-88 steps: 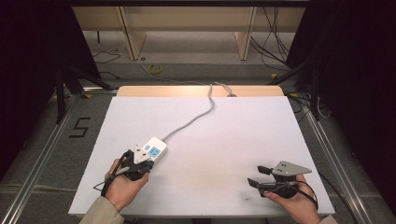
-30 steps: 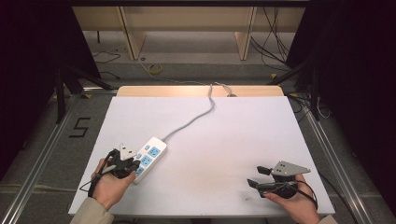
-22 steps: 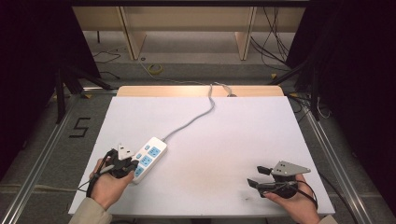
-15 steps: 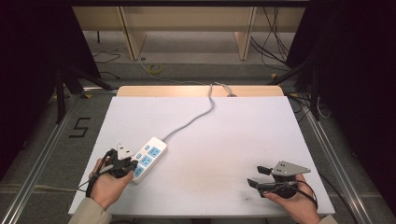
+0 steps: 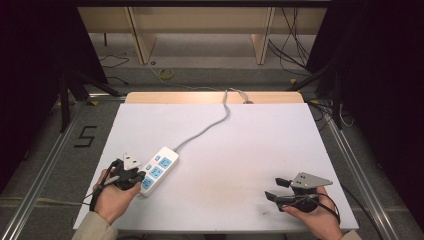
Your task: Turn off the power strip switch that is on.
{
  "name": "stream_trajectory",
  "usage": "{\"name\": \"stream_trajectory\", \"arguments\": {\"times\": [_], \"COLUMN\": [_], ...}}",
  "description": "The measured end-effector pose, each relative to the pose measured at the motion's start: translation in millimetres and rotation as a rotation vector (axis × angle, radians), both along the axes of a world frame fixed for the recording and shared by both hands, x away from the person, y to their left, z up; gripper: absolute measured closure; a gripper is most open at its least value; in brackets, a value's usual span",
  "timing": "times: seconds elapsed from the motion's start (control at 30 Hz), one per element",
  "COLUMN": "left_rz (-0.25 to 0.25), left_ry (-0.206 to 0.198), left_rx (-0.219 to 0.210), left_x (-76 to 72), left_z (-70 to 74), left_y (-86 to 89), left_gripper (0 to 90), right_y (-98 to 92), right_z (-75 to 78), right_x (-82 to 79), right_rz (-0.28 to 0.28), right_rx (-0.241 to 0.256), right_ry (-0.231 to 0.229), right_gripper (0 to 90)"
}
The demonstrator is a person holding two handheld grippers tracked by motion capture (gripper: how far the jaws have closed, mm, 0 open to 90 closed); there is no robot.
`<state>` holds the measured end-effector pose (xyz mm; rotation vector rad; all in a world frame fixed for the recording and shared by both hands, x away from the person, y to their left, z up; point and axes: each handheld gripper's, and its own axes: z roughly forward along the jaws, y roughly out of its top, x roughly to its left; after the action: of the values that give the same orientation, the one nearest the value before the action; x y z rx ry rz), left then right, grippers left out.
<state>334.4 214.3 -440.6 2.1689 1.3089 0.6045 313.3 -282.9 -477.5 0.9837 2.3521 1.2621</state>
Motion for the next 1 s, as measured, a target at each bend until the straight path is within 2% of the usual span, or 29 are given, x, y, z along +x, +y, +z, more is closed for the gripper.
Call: {"name": "stream_trajectory", "arguments": {"times": [1.0], "left_rz": [0.015], "left_ry": [0.017], "left_rx": [0.008], "left_x": [5.6], "left_z": [0.2], "left_y": [8.3], "left_gripper": [89.5], "right_y": [-0.2], "right_z": [-0.3], "right_x": [0.3], "right_rz": [-0.005], "right_rx": [-0.001], "right_ry": [0.005], "right_gripper": [36.2]}}
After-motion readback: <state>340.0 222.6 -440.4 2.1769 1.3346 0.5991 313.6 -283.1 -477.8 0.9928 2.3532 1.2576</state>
